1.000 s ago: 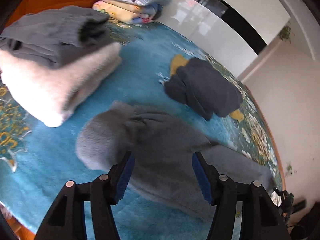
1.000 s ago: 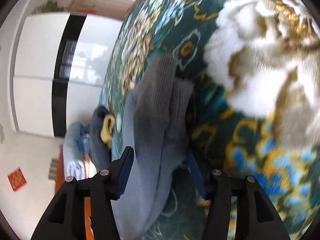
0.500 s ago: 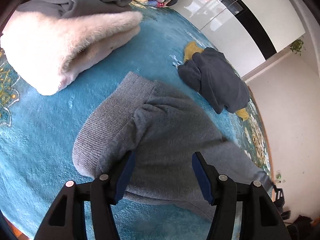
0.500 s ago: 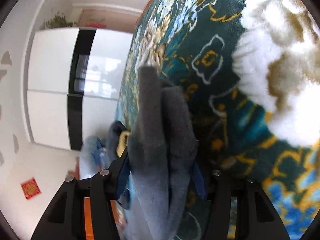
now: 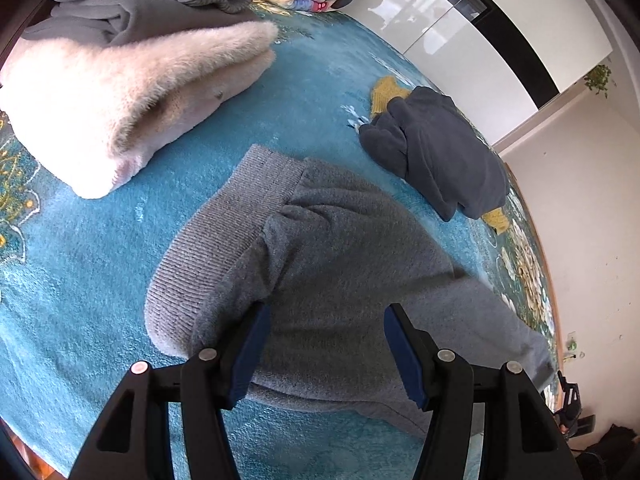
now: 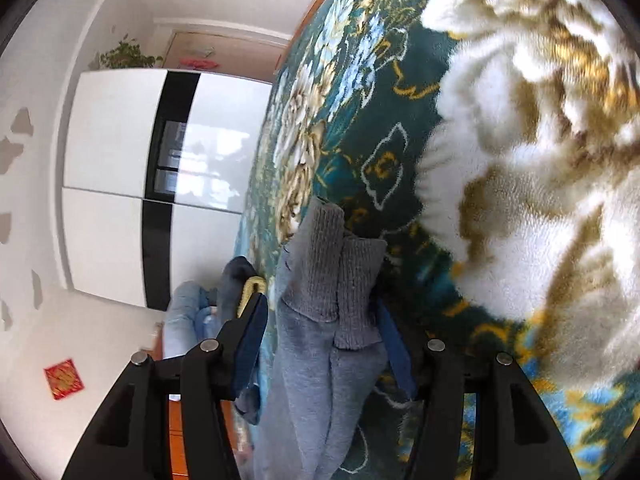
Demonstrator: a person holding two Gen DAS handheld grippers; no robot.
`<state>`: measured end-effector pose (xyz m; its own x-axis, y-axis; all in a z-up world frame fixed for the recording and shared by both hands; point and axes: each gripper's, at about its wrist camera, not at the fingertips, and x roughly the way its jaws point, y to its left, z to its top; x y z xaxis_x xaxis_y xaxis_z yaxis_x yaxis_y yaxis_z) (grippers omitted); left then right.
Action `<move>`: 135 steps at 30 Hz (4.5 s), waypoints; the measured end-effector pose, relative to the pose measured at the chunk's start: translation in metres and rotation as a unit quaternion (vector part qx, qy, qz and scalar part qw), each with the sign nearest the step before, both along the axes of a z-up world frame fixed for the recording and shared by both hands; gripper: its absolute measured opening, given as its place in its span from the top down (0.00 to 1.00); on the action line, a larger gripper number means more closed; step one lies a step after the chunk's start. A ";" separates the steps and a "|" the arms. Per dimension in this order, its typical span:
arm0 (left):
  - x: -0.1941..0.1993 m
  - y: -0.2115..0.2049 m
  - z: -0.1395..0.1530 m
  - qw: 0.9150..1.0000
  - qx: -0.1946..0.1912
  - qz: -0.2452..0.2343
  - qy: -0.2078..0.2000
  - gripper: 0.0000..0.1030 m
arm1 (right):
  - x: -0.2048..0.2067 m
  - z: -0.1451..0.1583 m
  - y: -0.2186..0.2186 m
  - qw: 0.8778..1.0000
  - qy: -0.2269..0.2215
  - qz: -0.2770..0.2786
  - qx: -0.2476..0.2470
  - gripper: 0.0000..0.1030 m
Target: Fold clothes
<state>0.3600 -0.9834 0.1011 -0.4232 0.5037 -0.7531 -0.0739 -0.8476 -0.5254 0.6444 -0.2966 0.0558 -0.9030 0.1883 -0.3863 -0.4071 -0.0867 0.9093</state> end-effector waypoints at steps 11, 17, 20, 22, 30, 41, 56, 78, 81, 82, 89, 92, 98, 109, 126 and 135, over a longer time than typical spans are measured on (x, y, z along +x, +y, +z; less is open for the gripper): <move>0.023 -0.026 0.024 0.999 0.004 0.017 0.032 0.38 | -0.007 0.019 -0.003 0.999 -0.029 -0.012 0.031 0.84; 0.025 -0.075 0.003 0.995 0.038 0.086 -0.027 0.35 | -0.001 0.012 -0.003 0.996 -0.077 -0.025 0.042 0.85; 0.018 -0.085 -0.026 0.981 0.135 0.100 -0.093 0.35 | 0.006 -0.009 -0.004 0.998 -0.052 -0.036 0.011 0.85; 0.012 -0.086 -0.037 0.969 0.192 0.105 -0.113 0.35 | 0.011 -0.015 -0.003 0.998 -0.034 -0.042 -0.009 0.85; -0.003 -0.060 -0.044 0.968 0.162 0.122 -0.145 0.28 | 0.013 -0.005 -0.006 0.998 -0.055 -0.031 -0.004 0.84; -0.018 -0.052 -0.069 0.934 0.256 0.165 -0.185 0.24 | 0.013 -0.008 -0.006 0.998 -0.050 -0.028 -0.007 0.84; -0.042 -0.044 -0.042 0.970 0.159 0.173 -0.067 0.71 | 0.019 -0.011 -0.006 0.999 -0.047 -0.021 -0.013 0.83; -0.030 -0.087 -0.070 0.979 0.167 0.108 -0.050 0.74 | -0.018 0.102 -0.050 0.975 -0.123 0.016 0.184 0.84; -0.034 -0.076 -0.070 0.979 0.164 0.106 -0.051 0.73 | -0.060 0.159 -0.105 0.932 -0.167 0.067 0.313 0.84; -0.035 -0.076 -0.072 0.979 0.167 0.105 -0.053 0.73 | -0.070 0.169 -0.119 0.920 -0.175 0.080 0.341 0.84; -0.028 -0.088 -0.080 0.974 0.195 0.095 -0.071 0.71 | -0.185 0.172 -0.268 0.781 -0.257 0.217 0.526 0.84; -0.032 -0.083 -0.083 0.973 0.202 0.089 -0.074 0.71 | -0.220 0.135 -0.317 0.744 -0.276 0.270 0.545 0.84; -0.033 -0.083 -0.086 0.971 0.214 0.078 -0.077 0.71 | -0.247 0.073 -0.382 0.721 -0.293 0.341 0.527 0.84; -0.037 -0.080 -0.089 0.968 0.229 0.067 -0.078 0.70 | -0.240 0.059 -0.405 0.724 -0.256 0.406 0.495 0.52; -0.040 -0.072 -0.089 0.970 0.228 0.048 -0.075 0.70 | -0.271 0.043 -0.378 0.780 -0.324 0.347 0.407 0.63; -0.042 -0.075 -0.091 0.969 0.233 0.041 -0.075 0.69 | -0.255 0.077 -0.365 0.820 -0.252 0.352 0.374 0.84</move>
